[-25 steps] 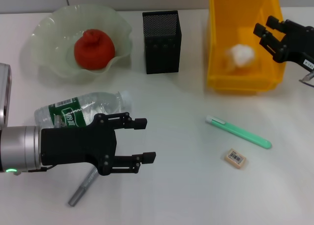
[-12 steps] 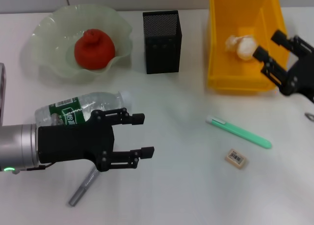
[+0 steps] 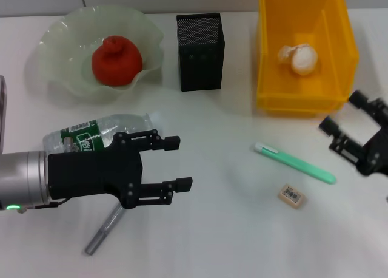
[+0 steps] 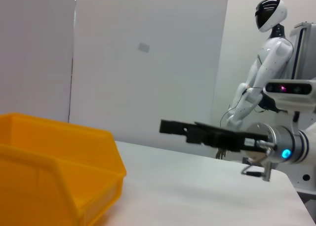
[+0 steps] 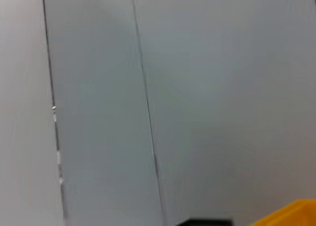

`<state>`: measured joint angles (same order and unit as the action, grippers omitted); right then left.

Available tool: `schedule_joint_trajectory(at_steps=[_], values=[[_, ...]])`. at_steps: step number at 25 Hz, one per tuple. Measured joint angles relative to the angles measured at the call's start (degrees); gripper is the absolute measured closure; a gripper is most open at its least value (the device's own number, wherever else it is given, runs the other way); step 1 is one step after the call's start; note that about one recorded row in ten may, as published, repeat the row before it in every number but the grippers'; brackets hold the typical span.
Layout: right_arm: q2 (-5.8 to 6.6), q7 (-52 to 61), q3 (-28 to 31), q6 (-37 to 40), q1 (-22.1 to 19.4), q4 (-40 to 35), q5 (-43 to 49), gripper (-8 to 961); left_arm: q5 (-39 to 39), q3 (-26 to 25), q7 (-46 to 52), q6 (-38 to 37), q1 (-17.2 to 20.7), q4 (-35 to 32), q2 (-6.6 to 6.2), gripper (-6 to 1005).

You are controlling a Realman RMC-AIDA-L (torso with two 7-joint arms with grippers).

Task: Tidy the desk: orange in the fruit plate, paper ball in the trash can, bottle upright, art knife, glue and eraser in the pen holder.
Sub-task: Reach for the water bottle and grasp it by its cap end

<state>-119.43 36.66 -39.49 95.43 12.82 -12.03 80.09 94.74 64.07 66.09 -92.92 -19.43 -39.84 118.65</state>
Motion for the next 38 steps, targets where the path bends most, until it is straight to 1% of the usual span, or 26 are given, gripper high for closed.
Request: schedule_joint_trajectory(at_steps=[1, 5, 9, 12, 20, 38], values=[[0.07, 0.0, -0.07, 0.06, -0.05, 0.08, 1.48, 157, -0.14, 0.0, 0.0, 0.01, -0.05, 0.17, 0.0, 243], [0.13, -0.37, -0.1, 1.19, 0.27, -0.18, 9.21, 157, -0.17, 0.0, 0.0, 0.02, -0.15, 0.64, 0.0, 242], [0.11, -0.32, -0.13, 2.61, 2.28, -0.2, 17.51, 157, -0.17, 0.01, 0.0, 0.03, -0.25, 1.4, -0.06, 243], [0.1, 0.01, -0.15, 2.48, 3.67, 0.14, 21.74, 157, -0.17, 0.01, 0.0, 0.09, -0.25, 1.64, -0.09, 242], [-0.02, 0.09, 0.16, 2.3, 3.48, 0.28, 22.39, 157, -0.17, 0.0, 0.0, 0.61, 0.16, 1.81, -0.07, 243], [-0.16, 0.08, 0.65, 1.52, 4.48, 2.73, 22.35, 157, -0.17, 0.16, 0.0, 0.38, 0.28, 1.96, -0.06, 242]])
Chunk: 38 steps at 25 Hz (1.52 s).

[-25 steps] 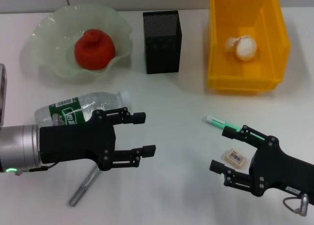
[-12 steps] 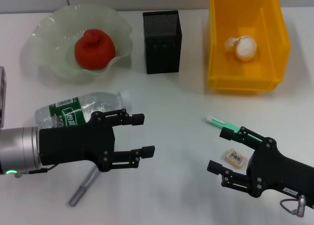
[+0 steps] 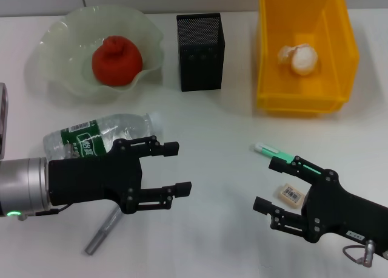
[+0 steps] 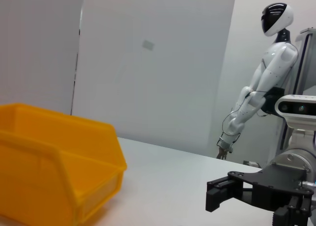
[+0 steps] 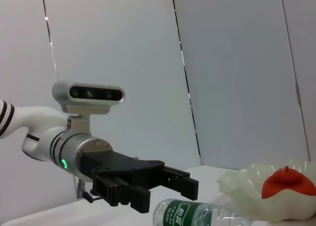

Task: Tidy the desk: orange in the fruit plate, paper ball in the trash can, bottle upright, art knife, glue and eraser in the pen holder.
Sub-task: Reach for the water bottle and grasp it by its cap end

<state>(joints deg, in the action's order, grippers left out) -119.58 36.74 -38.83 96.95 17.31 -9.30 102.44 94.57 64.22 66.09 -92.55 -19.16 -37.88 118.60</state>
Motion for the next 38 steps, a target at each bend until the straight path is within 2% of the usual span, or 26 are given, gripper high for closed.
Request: schedule_joint_trajectory(at_steps=[30, 33, 35, 36, 38], values=[[0.14, -0.07, 0.45, -0.19, 0.34, 0.26, -0.57, 157, 0.0, -0.19, 0.52, 0.55, -0.22, -1.18, 0.0, 242], [0.14, 0.12, 0.67, -0.18, 0.5, 0.37, -0.58, 157, 1.49, -0.11, 13.51, 5.82, -1.31, -9.92, -0.15, 242], [0.14, 0.45, 0.72, -0.19, 0.64, 0.42, -0.58, 157, 2.66, 0.12, 16.77, 6.88, -1.82, -11.73, -0.23, 242], [0.14, 0.57, 0.73, -0.18, 0.65, 0.44, -0.58, 157, 7.58, 0.4, 25.5, 8.68, -3.96, -16.57, -0.29, 243], [0.15, 0.64, 0.72, -0.19, 0.69, 0.44, -0.58, 157, 9.75, 0.43, 28.43, 8.85, -5.0, -18.4, -0.25, 243]])
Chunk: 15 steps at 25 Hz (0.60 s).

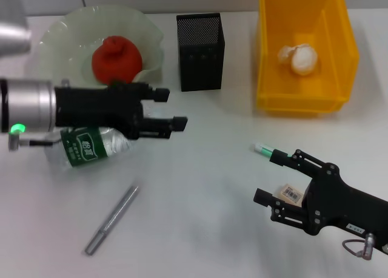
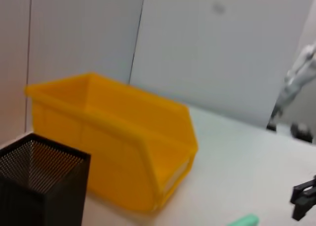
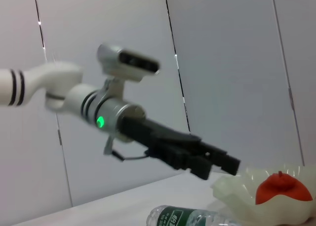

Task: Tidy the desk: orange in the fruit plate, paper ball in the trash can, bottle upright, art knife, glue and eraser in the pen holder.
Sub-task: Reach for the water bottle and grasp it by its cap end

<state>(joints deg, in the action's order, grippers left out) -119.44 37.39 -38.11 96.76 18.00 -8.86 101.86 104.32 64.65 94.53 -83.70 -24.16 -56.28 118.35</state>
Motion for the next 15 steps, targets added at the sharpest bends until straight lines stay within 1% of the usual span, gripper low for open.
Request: schedule_joint_trajectory(at_steps=[2, 3, 5, 6, 8, 10, 11, 12, 14, 15], values=[[0.0, 0.01, -0.01, 0.0, 0.01, 0.0, 0.0, 157, 4.11, 0.3, 5.15, 0.22, -1.84, -3.04, 0.1, 243], [-0.01, 0.01, -0.03, 0.0, 0.02, -0.01, 0.0, 157, 10.47, 1.77, 11.46, 1.3, -4.37, -6.08, 0.2, 243], [-0.01, 0.02, -0.03, 0.0, 0.02, -0.01, 0.0, 157, 16.61, 4.39, 17.14, 2.11, -6.72, -7.95, 0.2, 243], [-0.03, 0.03, -0.03, -0.01, 0.02, -0.01, 0.0, 157, 22.41, 7.34, 21.5, 1.93, -9.0, -9.23, 0.19, 243], [-0.05, 0.03, -0.04, -0.02, 0.03, -0.01, 0.0, 157, 25.72, 9.25, 23.89, 1.79, -10.22, -10.13, 0.23, 244], [-0.07, 0.04, -0.04, -0.03, 0.08, -0.02, 0.0, 157, 32.62, 13.28, 28.6, 2.2, -11.91, -12.22, 0.5, 244], [-0.08, 0.05, -0.03, -0.04, 0.16, -0.01, 0.0, 157, 37.14, 16.76, 32.06, 3.23, -12.56, -14.28, 0.72, 244], [-0.08, 0.05, -0.03, -0.04, 0.16, -0.01, 0.0, 157, 37.14, 16.76, 32.06, 3.23, -12.56, -14.28, 0.72, 244], [-0.09, 0.05, 0.0, -0.19, 0.22, -0.01, 0.0, 156, 39.46, 19.39, 33.93, 3.88, -12.68, -16.01, 0.79, 244], [-0.1, 0.05, 0.02, -0.36, 0.27, -0.01, 0.0, 156, 39.46, 19.39, 33.93, 3.88, -12.68, -16.01, 0.79, 245]])
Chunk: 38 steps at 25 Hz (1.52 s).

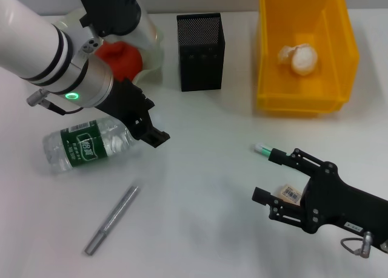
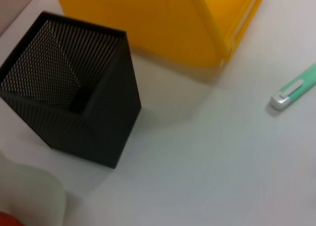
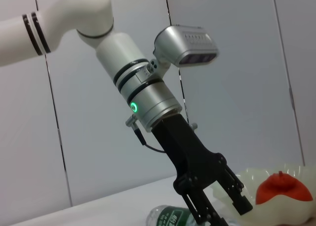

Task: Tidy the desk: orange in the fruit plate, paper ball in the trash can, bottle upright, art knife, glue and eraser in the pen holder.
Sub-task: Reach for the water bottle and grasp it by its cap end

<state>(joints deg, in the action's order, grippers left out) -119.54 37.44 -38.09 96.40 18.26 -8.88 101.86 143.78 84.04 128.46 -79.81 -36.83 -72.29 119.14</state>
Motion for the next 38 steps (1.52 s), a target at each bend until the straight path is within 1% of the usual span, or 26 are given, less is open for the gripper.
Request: schedule_joint_trajectory(at_steps=[2, 5, 6, 11, 15, 21, 31, 38], values=[[-0.05, 0.0, 0.04, -0.64, 0.39, 0.25, 0.0, 156, 2.58, 2.21, 1.03, 1.23, 0.08, -0.98, 0.02, 245], [-0.04, 0.0, 0.04, -1.2, 0.75, 0.68, 0.0, 156, 4.15, 3.28, 1.62, 1.53, 0.04, -1.03, 0.03, 245], [-0.01, 0.0, 0.04, -2.08, 1.14, 0.94, 0.01, 156, 5.28, 4.61, 2.06, 1.73, 0.0, -1.01, 0.04, 245], [-0.04, 0.0, 0.04, -2.69, 1.74, 1.26, 0.01, 156, 5.95, 6.28, 2.39, 3.31, -0.12, -0.42, 0.04, 246], [-0.05, 0.0, 0.03, -2.71, 1.95, 1.46, 0.01, 156, 6.02, 6.89, 2.5, 4.71, -0.3, 0.47, 0.04, 246], [-0.08, 0.0, 0.04, -2.72, 1.87, 1.6, 0.01, 156, 6.8, 8.53, 3.23, 6.34, -1.88, 3.7, 0.04, 246], [-0.09, 0.0, 0.03, -2.72, 1.99, 2.39, 0.01, 156, 8.06, 10.64, 4.78, 8.39, -2.31, 5.55, 0.04, 247], [-0.08, 0.0, 0.03, -2.72, 1.83, 2.49, 0.01, 156, 8.09, 11.01, 6.08, 10.05, -2.83, 7.13, 0.04, 259]])
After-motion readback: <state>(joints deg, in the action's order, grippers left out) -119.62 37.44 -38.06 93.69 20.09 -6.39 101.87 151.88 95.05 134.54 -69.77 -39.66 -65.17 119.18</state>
